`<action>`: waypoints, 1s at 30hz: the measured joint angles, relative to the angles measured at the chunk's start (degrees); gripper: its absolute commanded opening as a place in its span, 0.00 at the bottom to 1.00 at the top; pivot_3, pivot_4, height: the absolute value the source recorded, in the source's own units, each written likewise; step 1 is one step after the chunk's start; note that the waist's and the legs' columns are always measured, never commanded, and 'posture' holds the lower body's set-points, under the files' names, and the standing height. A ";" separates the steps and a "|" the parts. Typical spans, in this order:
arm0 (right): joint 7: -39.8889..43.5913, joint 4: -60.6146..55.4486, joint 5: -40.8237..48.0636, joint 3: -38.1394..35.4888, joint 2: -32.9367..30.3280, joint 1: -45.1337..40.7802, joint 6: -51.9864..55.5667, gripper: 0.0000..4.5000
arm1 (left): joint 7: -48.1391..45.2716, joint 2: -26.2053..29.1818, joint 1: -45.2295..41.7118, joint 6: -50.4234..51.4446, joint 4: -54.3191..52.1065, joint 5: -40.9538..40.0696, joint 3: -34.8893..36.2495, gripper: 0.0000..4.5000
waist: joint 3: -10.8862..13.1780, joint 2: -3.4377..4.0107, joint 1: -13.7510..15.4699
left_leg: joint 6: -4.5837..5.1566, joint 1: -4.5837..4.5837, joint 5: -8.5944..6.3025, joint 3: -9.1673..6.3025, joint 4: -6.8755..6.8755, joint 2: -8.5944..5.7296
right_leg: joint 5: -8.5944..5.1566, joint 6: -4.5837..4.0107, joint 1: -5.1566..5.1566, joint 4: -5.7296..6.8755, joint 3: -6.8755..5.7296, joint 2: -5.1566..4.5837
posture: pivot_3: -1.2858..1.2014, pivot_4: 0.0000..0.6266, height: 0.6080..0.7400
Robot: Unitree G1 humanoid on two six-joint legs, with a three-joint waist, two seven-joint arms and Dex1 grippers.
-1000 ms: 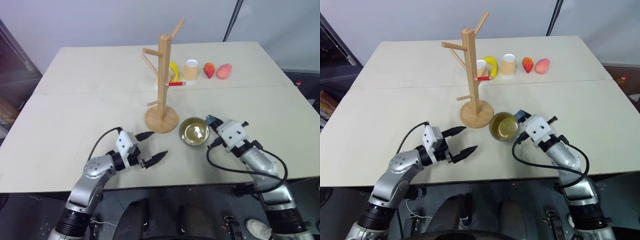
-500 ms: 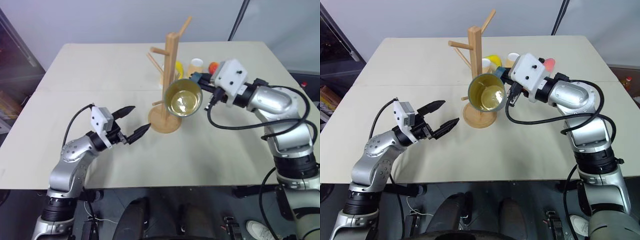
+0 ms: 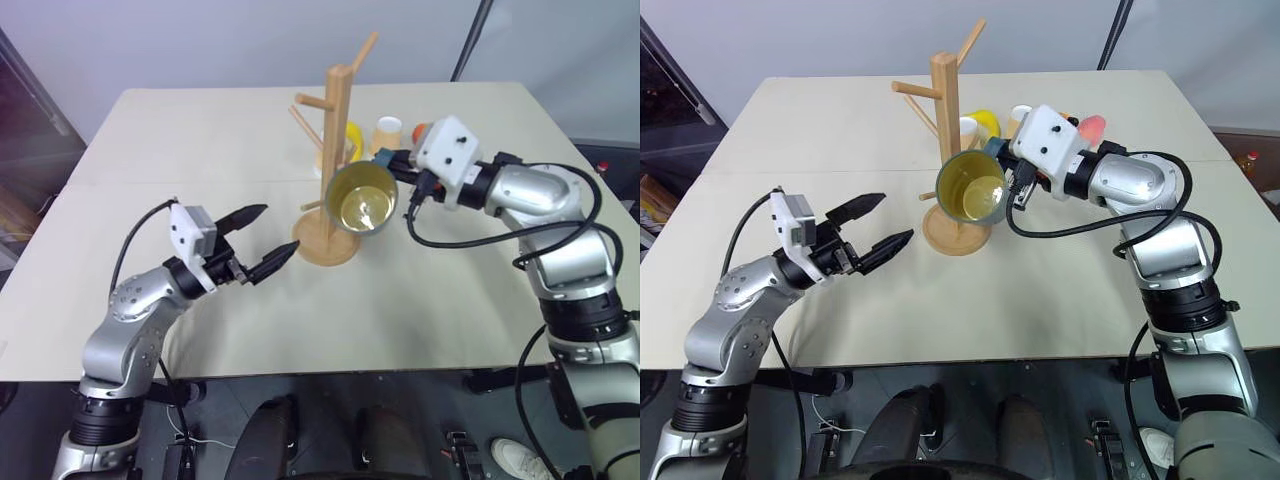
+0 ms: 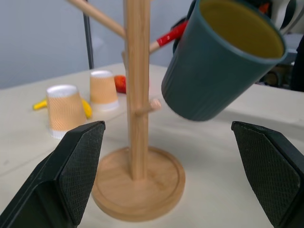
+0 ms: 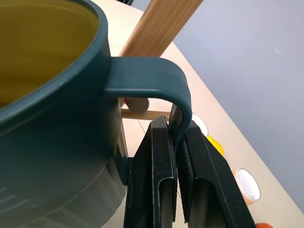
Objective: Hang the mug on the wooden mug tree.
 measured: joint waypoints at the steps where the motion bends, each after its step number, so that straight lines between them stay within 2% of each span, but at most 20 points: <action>1: 0.07 0.23 -0.15 0.12 0.20 -0.25 -0.02 0.00 | 0.00 0.04 -0.29 0.35 -0.39 -0.40 0.00 1.00 | 0.00 0.00 0.01 | 0.00 0.00 0.00 0.00 0.00 0.00 | 0.00 0.00 0.00 0.00 0.00 0.01 | 0.52 0.24 1.00; 11: 0.20 4.96 -3.38 3.11 2.12 -3.27 -1.14 0.00 | 0.45 0.15 -1.75 1.95 -1.61 -1.97 -0.01 1.00 | 0.00 0.00 -0.09 | -0.02 0.00 0.01 0.01 0.00 -0.01 | 0.00 0.01 -0.01 0.02 0.00 0.05 | 0.52 0.24 1.00; 14: 0.48 5.49 -3.50 3.32 2.55 -3.43 -1.25 0.23 | 0.75 0.16 -1.86 1.96 -2.42 -2.15 -0.01 1.00 | 0.00 0.00 -0.06 | -0.02 0.00 0.01 0.01 0.00 -0.01 | 0.00 0.01 0.00 0.02 0.00 0.05 | 0.52 0.24 1.00; 16: 0.60 5.55 -3.57 3.45 2.70 -3.43 -1.49 0.44 | 0.92 0.15 -1.88 1.96 -2.53 -2.16 -0.01 1.00 | 0.00 0.00 -0.06 | -0.02 0.00 0.01 0.01 0.00 -0.01 | 0.00 0.01 0.00 0.02 0.00 0.05 | 0.52 0.24 1.00; 18: 0.40 5.63 -3.94 3.43 2.73 -3.66 -1.94 0.70 | 1.12 0.15 -1.95 1.97 -2.54 -2.16 -0.01 1.00 | 0.00 0.00 -0.07 | -0.02 0.00 0.01 0.01 0.00 -0.01 | 0.00 0.01 -0.01 0.02 0.00 0.06 | 0.52 0.24 1.00; 19: 0.34 5.66 -4.18 3.42 2.73 -3.96 -2.10 0.79 | 1.16 0.15 -2.03 1.97 -2.54 -2.16 -0.02 1.00 | 0.00 0.00 -0.10 | -0.02 0.00 0.01 0.01 -0.01 -0.01 | 0.00 0.01 -0.01 0.02 0.00 0.08 | 0.52 0.24 1.00; 25: 0.42 5.34 -4.59 2.91 1.53 -4.10 -2.14 0.79 | 1.22 0.14 -2.44 1.97 -2.57 -2.16 -0.12 1.00 | 0.01 0.01 -0.02 | -0.02 0.00 0.01 0.01 0.00 -0.01 | 0.01 0.01 -0.01 0.02 0.01 0.16 | 0.52 0.24 1.00; 30: 0.34 0.49 -1.51 -4.55 -1.63 -0.98 -0.04 0.79 | 2.57 0.06 -2.58 2.03 -2.14 -1.93 -0.11 1.00 | 0.01 -0.02 0.36 | -0.01 -0.01 0.01 0.01 0.00 -0.01 | 0.00 0.01 0.05 -0.05 0.00 0.03 | 0.52 0.24 1.00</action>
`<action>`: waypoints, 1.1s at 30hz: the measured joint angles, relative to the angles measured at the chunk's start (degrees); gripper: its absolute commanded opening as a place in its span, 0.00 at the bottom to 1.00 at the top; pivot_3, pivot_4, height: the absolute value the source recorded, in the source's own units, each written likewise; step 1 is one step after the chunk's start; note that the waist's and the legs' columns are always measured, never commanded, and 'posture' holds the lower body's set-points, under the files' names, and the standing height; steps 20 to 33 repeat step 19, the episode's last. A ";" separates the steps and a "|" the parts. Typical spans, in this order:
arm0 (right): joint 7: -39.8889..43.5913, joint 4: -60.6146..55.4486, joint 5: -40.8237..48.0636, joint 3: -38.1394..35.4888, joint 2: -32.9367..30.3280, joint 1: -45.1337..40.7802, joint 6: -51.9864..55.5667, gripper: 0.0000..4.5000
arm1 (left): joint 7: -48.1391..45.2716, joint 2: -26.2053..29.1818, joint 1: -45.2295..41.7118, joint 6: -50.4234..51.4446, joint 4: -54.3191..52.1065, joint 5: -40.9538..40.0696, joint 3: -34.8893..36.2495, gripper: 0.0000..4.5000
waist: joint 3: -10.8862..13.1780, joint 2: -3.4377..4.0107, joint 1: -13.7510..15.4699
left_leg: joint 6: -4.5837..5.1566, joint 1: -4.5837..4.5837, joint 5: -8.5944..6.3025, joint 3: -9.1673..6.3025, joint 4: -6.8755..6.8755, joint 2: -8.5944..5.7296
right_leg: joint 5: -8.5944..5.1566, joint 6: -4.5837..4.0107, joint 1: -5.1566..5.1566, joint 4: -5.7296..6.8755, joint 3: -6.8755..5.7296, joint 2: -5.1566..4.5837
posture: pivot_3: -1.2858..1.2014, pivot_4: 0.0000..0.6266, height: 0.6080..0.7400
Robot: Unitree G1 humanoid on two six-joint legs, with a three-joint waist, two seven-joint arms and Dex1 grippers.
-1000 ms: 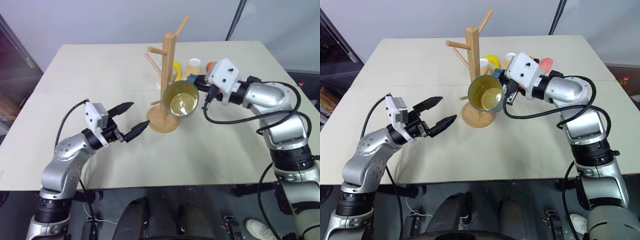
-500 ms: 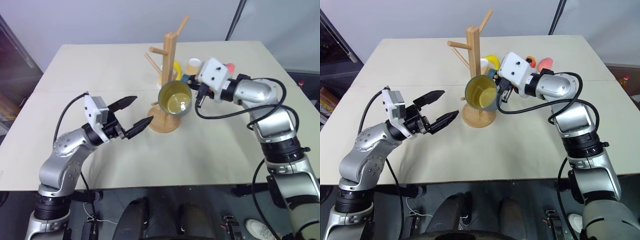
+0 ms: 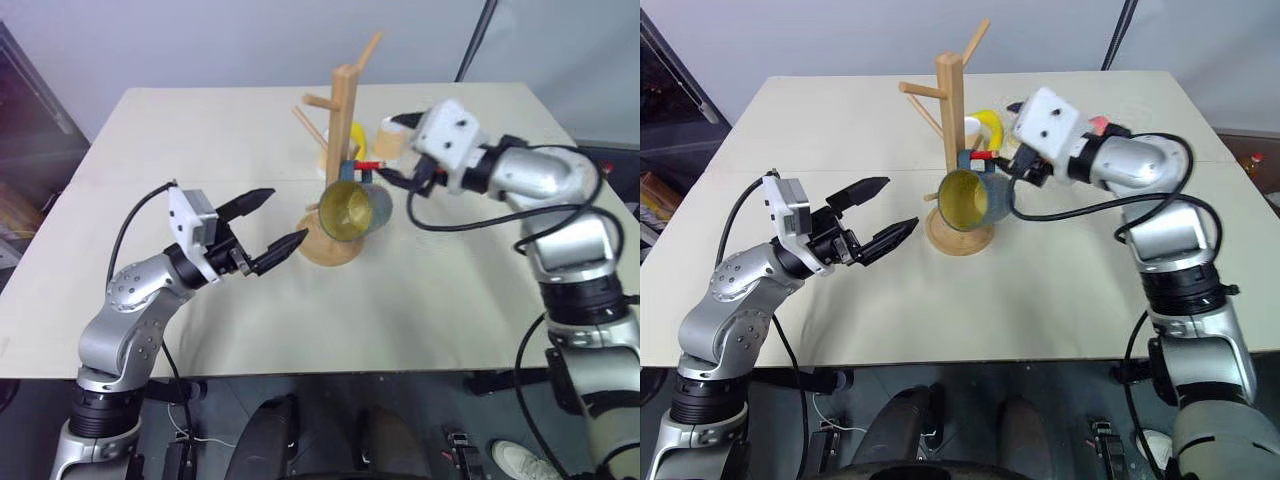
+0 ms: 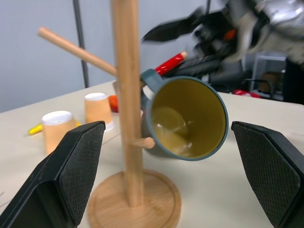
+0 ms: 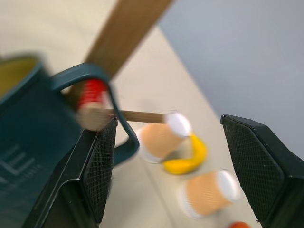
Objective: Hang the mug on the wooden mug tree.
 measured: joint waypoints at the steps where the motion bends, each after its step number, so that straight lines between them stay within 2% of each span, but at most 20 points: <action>1: -0.22 -1.06 1.02 -1.79 -0.32 1.62 0.81 0.79 | 0.62 -0.12 -0.06 0.00 0.50 0.36 0.07 1.00 | 0.00 0.00 -0.03 | 0.00 0.00 0.00 0.01 0.00 0.00 | 0.00 0.00 -0.01 -0.01 0.01 -0.01 | 0.52 0.24 1.00; 4: -1.87 -3.29 5.13 -8.84 0.20 10.15 3.57 0.79 | 4.04 -1.38 0.30 -0.78 3.69 2.38 1.21 1.00 | -0.01 -0.03 -0.02 | 0.01 0.03 0.00 0.00 -0.02 0.00 | 0.00 0.00 0.04 -0.02 0.01 -0.03 | 0.52 0.24 1.00; 7: -4.50 -3.36 7.38 -13.47 4.17 20.04 2.69 0.79 | 7.95 -2.48 1.61 -3.16 8.33 6.37 2.70 1.00 | -0.03 -0.03 -0.29 | 0.01 0.06 0.00 0.02 -0.05 0.02 | 0.00 0.01 -0.01 0.05 0.04 -0.01 | 0.52 0.24 1.00; 9: -6.27 -2.74 7.76 -13.87 8.53 27.00 0.16 0.79 | 10.26 -3.52 4.25 -5.22 11.41 9.23 3.16 1.00 | -0.02 0.01 -0.47 | 0.01 0.11 0.00 0.03 -0.11 0.03 | 0.00 0.01 -0.03 0.08 0.05 0.01 | 0.52 0.24 1.00; 12: -9.12 1.05 7.80 -13.30 14.61 32.04 -4.12 0.79 | 12.82 -5.54 8.89 -6.88 15.42 12.05 3.37 1.00 | 0.03 0.07 -0.78 | -0.02 0.10 0.02 0.05 -0.08 0.03 | 0.00 0.01 -0.08 0.18 0.07 0.03 | 0.52 0.24 1.00; 19: -11.76 4.26 8.15 -13.08 17.77 32.44 -11.46 0.79 | 16.21 -6.65 11.93 -9.22 15.78 14.35 4.85 1.00 | 0.01 0.05 -0.16 | -0.04 0.11 0.01 0.05 -0.03 0.03 | 0.00 0.00 -0.04 0.12 0.07 -0.02 | 0.52 0.24 1.00; 33: -11.76 4.26 8.15 -13.08 17.77 32.44 -11.46 0.79 | 16.21 -6.65 11.93 -9.22 15.78 14.35 4.85 1.00 | 0.01 0.05 -0.16 | -0.04 0.11 0.01 0.05 -0.03 0.03 | 0.00 0.00 -0.04 0.12 0.07 -0.02 | 0.52 0.24 1.00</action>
